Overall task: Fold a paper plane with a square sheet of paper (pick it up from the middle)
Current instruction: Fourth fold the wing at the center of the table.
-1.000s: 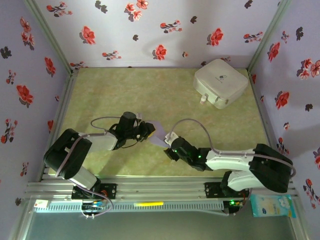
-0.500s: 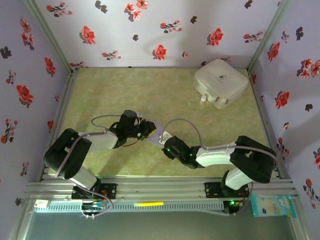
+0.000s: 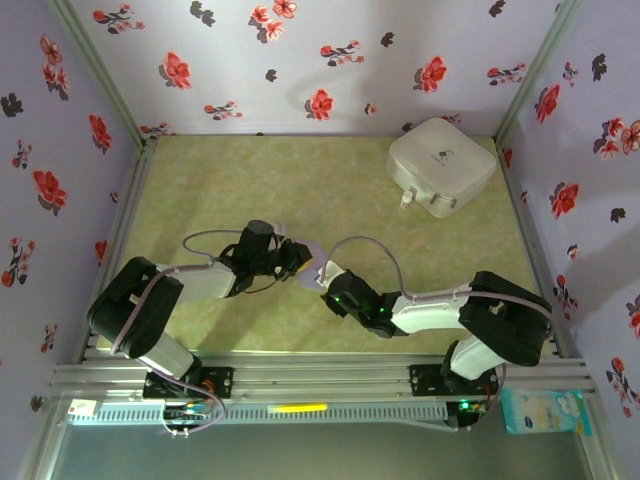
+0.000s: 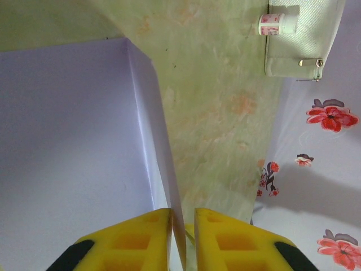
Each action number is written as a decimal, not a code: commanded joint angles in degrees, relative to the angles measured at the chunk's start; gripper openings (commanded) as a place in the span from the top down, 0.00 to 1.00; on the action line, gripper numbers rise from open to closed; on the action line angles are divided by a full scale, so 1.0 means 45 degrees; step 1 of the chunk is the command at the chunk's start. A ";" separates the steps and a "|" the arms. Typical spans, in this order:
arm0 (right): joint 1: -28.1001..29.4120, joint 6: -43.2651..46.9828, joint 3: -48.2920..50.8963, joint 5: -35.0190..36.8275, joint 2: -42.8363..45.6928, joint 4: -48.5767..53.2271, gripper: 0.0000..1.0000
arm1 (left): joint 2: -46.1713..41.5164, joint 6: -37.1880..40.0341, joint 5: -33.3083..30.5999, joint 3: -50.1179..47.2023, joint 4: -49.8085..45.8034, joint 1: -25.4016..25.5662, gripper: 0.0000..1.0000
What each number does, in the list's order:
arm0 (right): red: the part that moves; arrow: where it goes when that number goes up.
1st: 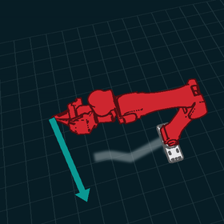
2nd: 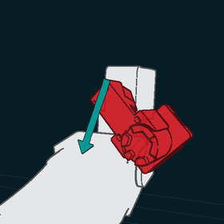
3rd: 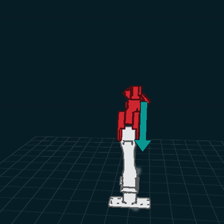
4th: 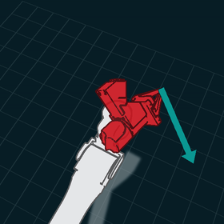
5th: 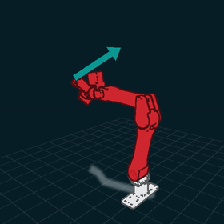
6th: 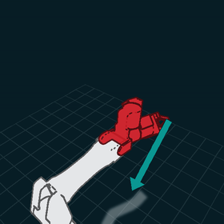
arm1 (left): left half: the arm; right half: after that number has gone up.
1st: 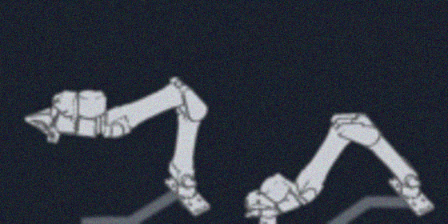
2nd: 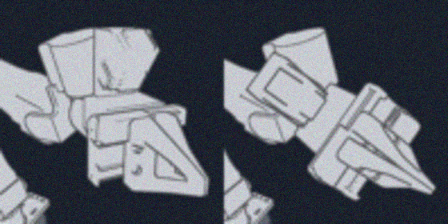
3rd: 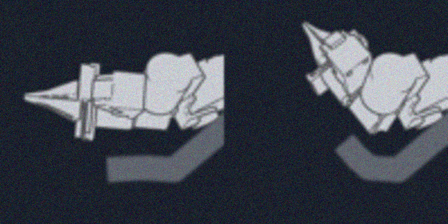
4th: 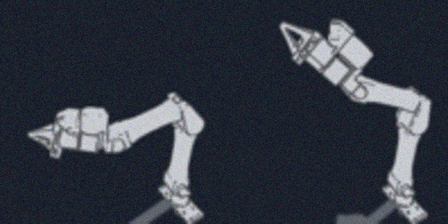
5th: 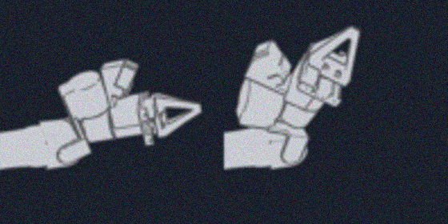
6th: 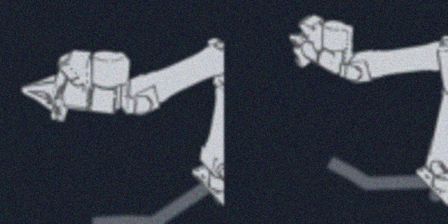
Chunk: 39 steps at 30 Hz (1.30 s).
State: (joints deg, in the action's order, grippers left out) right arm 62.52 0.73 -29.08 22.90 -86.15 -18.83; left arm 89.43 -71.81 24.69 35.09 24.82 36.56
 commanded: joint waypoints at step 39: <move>-0.0534 -0.0518 0.0428 -0.0269 -0.0141 -0.1019 0.77 | 0.0088 0.0294 0.0205 0.0280 -0.0183 0.0080 0.84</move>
State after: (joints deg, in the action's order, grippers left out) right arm 60.62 -0.58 -27.83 22.02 -88.05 -22.85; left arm 89.43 -71.66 24.67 35.09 24.77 36.56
